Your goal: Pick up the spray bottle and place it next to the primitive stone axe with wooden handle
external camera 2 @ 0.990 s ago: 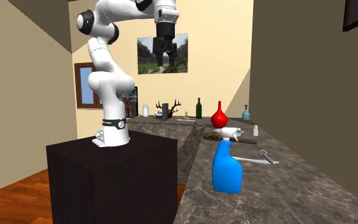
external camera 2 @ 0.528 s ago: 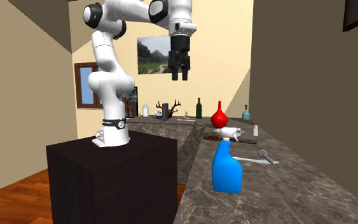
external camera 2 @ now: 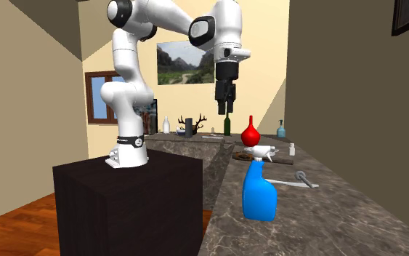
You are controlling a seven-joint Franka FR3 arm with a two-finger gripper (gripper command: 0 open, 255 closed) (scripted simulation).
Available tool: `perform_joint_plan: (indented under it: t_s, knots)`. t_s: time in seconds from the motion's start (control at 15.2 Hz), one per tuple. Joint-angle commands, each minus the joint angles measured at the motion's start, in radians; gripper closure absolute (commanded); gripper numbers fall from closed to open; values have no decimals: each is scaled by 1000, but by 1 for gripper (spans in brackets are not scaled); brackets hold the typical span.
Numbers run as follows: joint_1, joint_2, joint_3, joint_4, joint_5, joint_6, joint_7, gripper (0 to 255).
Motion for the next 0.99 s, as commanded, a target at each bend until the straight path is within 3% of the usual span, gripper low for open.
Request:
perform_joint_plan:
  t_s: [0.0,0.59,0.92]
  knots:
    - [1,70,2,38,-10,38,-2,0]
    - [16,395,7,262,-60,157,6,0]
    - [17,434,6,245,-61,214,7,0]
